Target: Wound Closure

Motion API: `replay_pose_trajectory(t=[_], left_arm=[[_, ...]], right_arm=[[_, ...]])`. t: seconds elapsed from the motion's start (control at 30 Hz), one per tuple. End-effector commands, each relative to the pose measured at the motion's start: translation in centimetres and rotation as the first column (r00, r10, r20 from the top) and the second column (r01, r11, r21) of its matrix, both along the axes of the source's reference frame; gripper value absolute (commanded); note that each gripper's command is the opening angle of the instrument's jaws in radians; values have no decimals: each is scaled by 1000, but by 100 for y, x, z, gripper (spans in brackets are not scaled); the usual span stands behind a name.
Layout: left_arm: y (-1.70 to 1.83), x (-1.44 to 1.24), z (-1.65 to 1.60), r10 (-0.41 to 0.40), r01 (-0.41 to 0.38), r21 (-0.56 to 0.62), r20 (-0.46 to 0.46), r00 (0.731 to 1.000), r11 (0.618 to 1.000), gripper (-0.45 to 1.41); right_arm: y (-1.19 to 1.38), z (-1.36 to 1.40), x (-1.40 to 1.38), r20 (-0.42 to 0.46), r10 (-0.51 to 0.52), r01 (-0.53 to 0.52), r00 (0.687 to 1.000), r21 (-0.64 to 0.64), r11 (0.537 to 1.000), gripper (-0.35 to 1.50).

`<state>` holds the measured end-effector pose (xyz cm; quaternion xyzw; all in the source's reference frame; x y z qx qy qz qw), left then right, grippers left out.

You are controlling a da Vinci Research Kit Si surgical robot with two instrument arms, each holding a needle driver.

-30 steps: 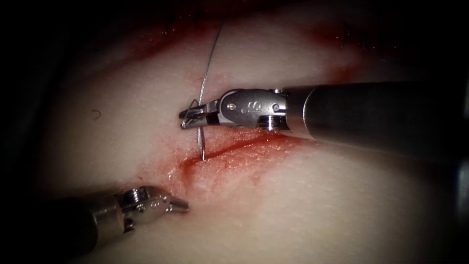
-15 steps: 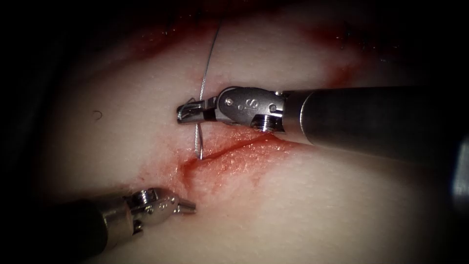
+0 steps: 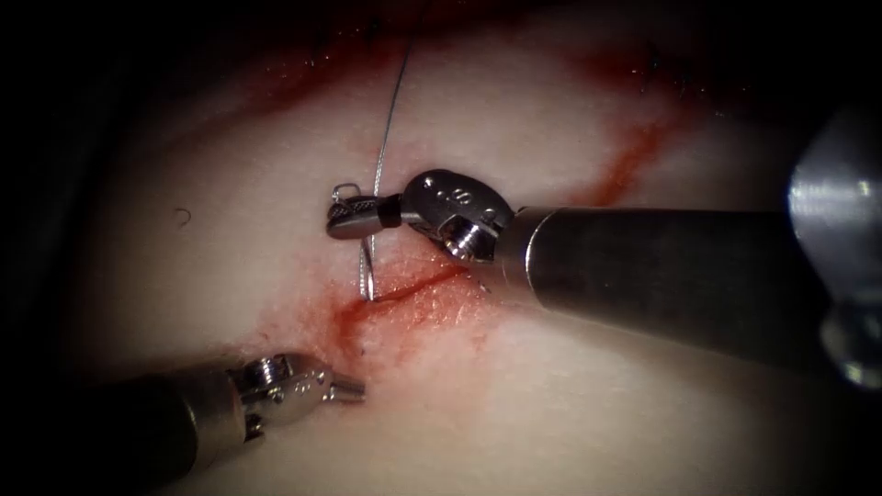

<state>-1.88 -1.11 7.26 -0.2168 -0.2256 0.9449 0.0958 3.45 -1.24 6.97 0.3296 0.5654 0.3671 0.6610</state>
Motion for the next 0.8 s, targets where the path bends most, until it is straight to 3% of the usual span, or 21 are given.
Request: replay_pose_trajectory(t=[0.03, 0.4, 0.8], left_arm=[[-4, -4, 6, 4, -4, 3, 3, 1000, 1000, 4], [6, 20, 4, 25, -25, 13, 19, 1000, 1000, 4], [19, 38, -10, 25, -25, 9, 13, 1000, 1000, 2]], right_arm=[[-9, 9, 12, -13, 5, -5, 1000, 49, 999, -35], [-43, 1, 9, -33, 7, 4, 999, 334, 942, -35], [-107, -13, 17, -94, -30, 69, 995, 445, 893, -35]])
